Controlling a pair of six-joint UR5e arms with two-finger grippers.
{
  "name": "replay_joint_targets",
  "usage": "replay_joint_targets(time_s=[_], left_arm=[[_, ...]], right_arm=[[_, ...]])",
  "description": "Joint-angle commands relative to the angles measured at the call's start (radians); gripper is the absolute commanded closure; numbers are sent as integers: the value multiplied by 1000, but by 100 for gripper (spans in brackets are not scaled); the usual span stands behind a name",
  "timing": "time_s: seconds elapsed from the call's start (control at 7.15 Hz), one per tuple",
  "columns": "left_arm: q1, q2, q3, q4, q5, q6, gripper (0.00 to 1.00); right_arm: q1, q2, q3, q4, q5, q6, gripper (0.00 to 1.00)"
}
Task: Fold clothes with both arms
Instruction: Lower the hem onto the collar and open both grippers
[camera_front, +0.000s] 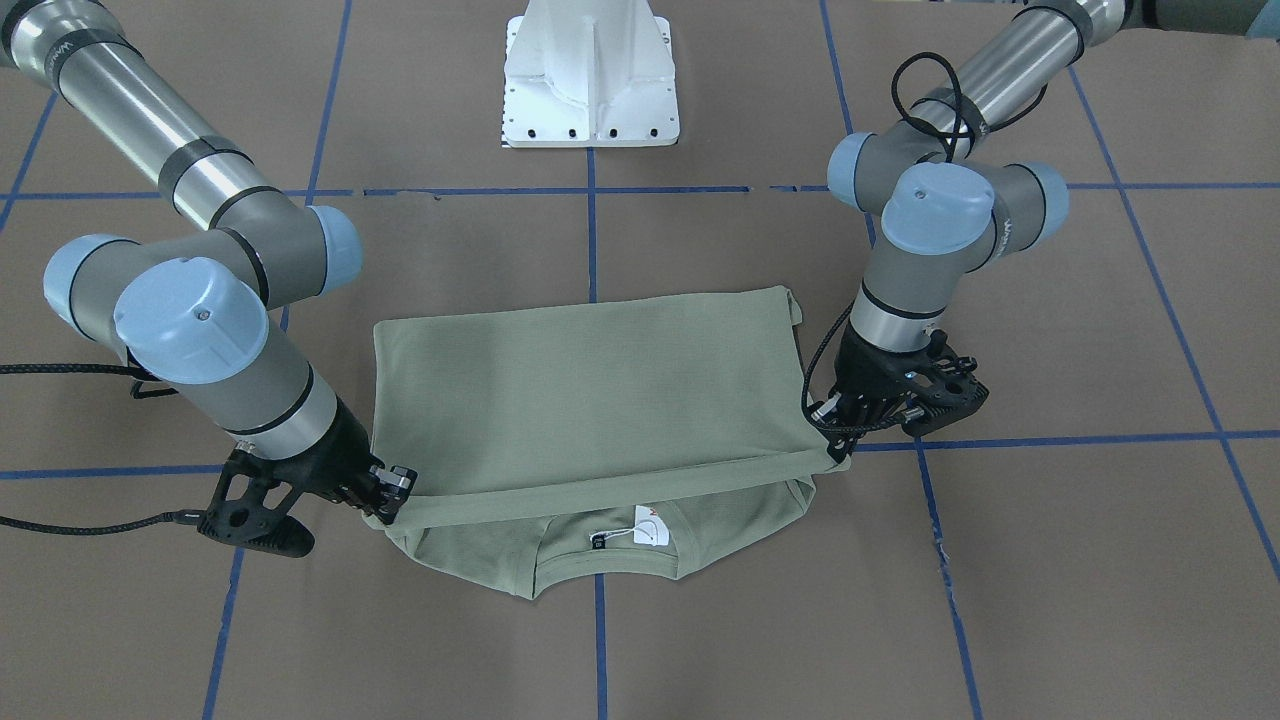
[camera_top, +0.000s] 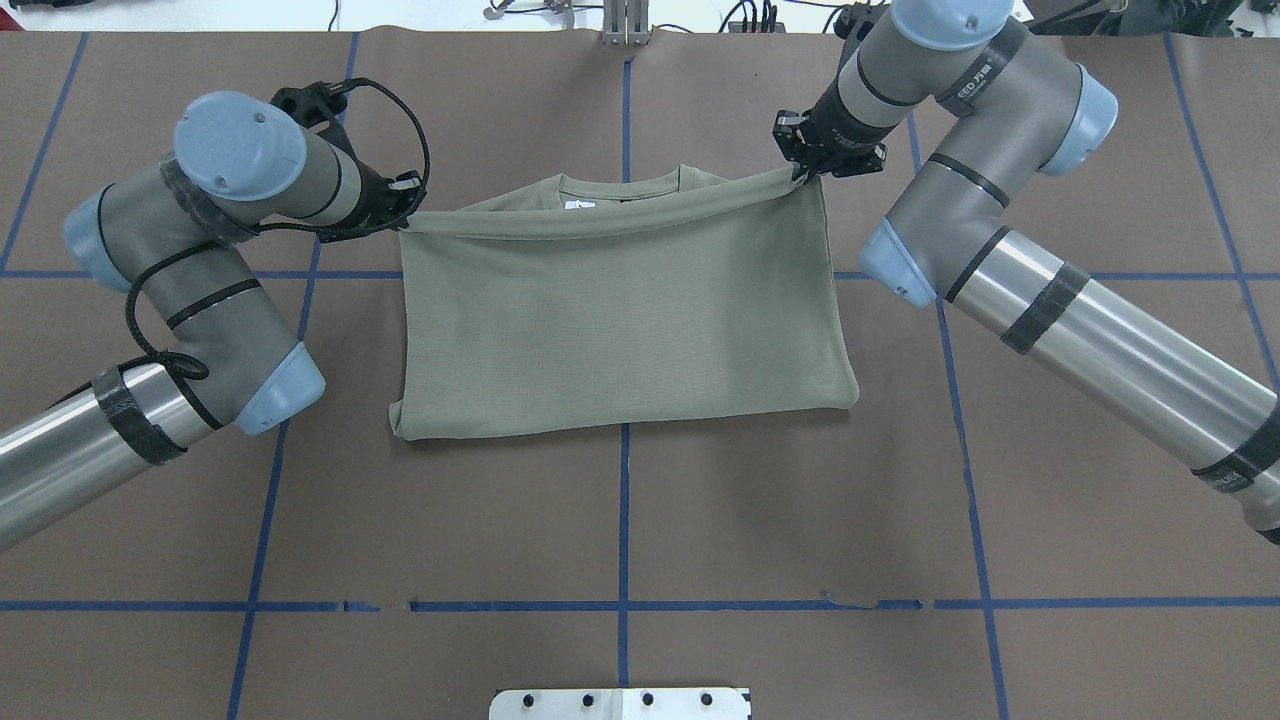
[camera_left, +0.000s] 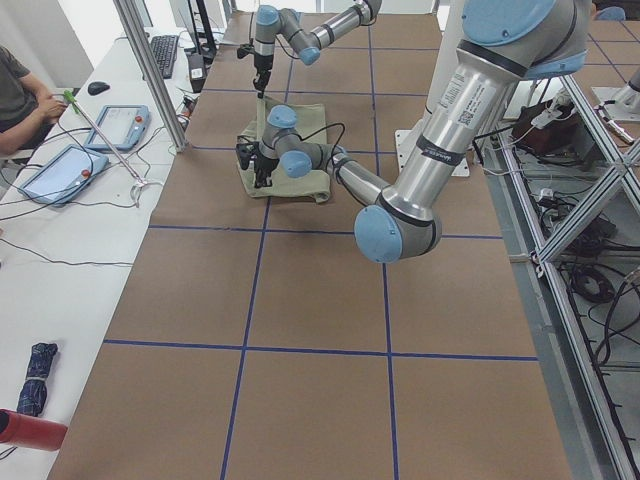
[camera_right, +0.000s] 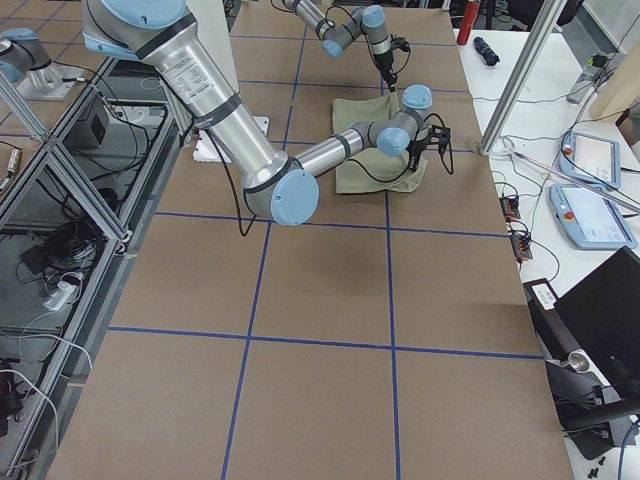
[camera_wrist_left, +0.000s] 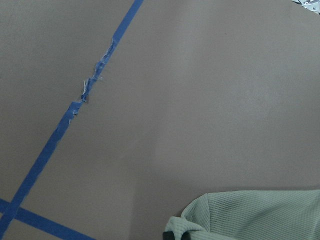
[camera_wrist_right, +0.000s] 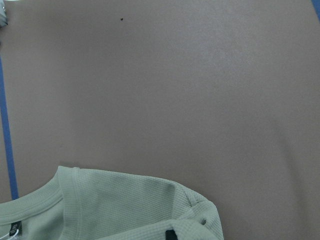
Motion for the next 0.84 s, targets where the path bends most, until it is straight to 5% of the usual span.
replay_joint_targets(time_s=[0.0, 0.14, 0.28, 0.42, 0.7], left_arm=[[1, -3, -3, 2, -1, 0, 100], [1, -3, -3, 0, -1, 1, 99], [1, -2, -3, 0, -1, 12, 52], [1, -2, -5, 2, 1, 41, 1], [1, -2, -6, 2, -1, 44, 0]], right_arm=[[-8, 2, 3, 8, 4, -3, 100], [-12, -1, 4, 8, 4, -6, 100], [-18, -3, 4, 8, 0, -3, 37], [-31, -9, 6, 11, -8, -3, 0], [-31, -10, 6, 10, -6, -8, 0]])
